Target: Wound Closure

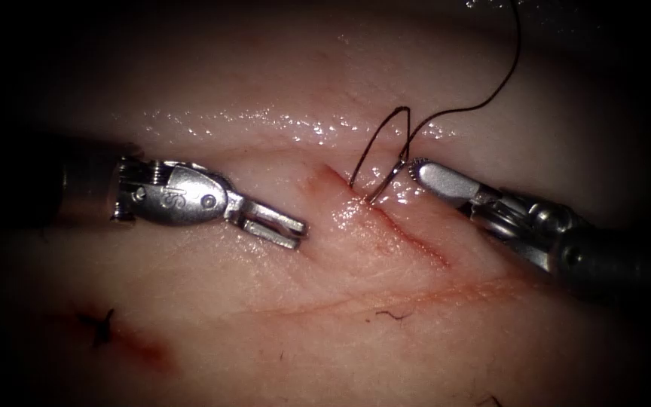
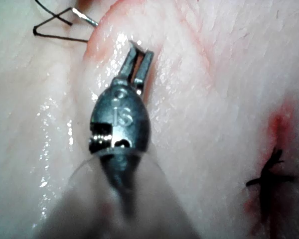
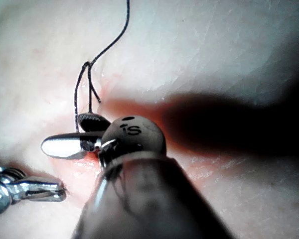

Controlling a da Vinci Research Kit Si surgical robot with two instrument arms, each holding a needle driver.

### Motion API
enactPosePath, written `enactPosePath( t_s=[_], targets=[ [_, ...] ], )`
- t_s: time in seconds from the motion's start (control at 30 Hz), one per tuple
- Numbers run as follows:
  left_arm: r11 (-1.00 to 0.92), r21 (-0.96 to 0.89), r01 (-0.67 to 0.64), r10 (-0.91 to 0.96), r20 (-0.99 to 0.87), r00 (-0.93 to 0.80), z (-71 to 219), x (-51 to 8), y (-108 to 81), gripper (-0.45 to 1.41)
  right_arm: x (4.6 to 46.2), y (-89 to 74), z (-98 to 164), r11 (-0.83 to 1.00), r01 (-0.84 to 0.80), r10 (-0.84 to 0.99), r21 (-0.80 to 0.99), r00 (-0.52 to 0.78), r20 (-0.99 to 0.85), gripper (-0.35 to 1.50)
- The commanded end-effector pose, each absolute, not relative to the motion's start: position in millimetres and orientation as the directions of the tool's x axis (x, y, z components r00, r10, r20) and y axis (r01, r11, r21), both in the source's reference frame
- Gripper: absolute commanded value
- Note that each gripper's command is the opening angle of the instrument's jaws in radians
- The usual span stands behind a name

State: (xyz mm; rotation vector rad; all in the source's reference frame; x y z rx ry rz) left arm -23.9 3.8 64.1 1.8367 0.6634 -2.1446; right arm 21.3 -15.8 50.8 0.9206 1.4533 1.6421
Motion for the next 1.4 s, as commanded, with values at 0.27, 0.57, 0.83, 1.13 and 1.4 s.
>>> enactPosePath(
  t_s=[0.27, 0.57, 0.83, 1.13, 1.4],
  targets=[
    [-0.723, -0.538, 0.434, 0.462, -0.843, -0.276, 62, -22.8, 3.4, -0.45, 21.5, -16.1, 51, -0.085, -0.075, 0.899, 0.994, -0.436, 0.044, 0.47],
    [-0.531, -0.78, 0.331, 0.713, -0.622, -0.323, 56, -19.6, 5.6, -0.45, 21.5, -17.1, 51, -0.081, -0.085, 0.935, 0.993, -0.352, 0.046, 0.47],
    [-0.43, -0.848, 0.31, 0.773, -0.523, -0.359, 53, -18.7, 4.3, -0.45, 21.7, -17.9, 51, -0.038, -0.116, 0.964, 0.993, -0.264, 0.006, 0.26],
    [-0.467, -0.796, 0.385, 0.737, -0.591, -0.327, 49, -17.3, 3.7, -0.45, 22.0, -18.2, 50, 0.355, -0.171, 0.921, 0.919, -0.103, -0.375, -0.08],
    [-0.646, -0.631, 0.43, 0.615, -0.763, -0.197, 46, -16.1, 3.6, -0.45, 24.7, -17.8, 46, 0.691, -0.183, 0.71, 0.699, -0.007, -0.704, 1.13]
  ],
)
